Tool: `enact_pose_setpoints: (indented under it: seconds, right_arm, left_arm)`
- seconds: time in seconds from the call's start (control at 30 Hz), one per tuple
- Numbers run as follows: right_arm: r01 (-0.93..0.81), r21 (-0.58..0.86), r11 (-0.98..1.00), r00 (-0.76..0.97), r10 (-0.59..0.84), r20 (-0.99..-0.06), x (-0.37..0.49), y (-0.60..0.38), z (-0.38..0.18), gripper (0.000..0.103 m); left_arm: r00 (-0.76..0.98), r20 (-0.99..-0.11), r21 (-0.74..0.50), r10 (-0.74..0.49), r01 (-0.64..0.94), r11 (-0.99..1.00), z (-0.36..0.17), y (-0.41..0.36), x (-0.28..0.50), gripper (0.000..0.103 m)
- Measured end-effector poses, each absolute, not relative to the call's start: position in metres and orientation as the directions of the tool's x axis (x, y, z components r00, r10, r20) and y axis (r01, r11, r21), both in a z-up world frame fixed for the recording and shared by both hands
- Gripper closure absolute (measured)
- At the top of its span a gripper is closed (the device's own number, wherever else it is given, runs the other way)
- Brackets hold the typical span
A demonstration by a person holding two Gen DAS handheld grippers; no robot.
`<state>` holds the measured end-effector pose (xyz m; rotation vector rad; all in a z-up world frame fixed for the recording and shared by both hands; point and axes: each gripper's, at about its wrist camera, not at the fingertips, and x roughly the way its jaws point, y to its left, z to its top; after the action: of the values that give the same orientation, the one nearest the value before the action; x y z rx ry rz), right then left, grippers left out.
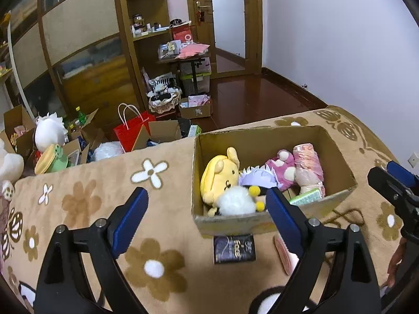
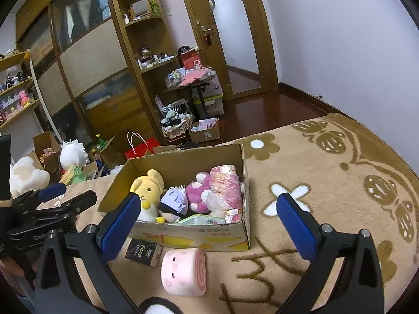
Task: Organize soft objects
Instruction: 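Move both tools toward the black Face tissue pack and pink swirl roll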
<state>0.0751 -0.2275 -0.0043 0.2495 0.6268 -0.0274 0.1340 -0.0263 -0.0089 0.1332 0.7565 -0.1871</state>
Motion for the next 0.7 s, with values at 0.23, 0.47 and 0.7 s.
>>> enact_pose_setpoints:
  seconds: [0.23, 0.47, 0.7]
  right_arm:
    - [0.085, 0.21, 0.974, 0.81, 0.055, -0.584, 0.062, -0.219, 0.0, 0.0]
    - [0.073, 0.193, 0.978, 0.802, 0.058, -0.594, 0.06, -0.214, -0.004, 0.0]
    - [0.059, 0.179, 0.982, 0.771, 0.069, -0.634, 0.068, -0.207, -0.023, 0.0]
  left_arm:
    - [0.681, -0.721, 0.034, -0.128, 0.219, 0.975, -0.002, -0.015, 0.121, 0.009]
    - [0.647, -0.755, 0.062, -0.104, 0.229, 0.972, -0.01, -0.018, 0.121, 0.008]
    - [0.578, -0.809, 0.041, -0.103, 0.23, 0.972, -0.035, -0.018, 0.132, 0.008]
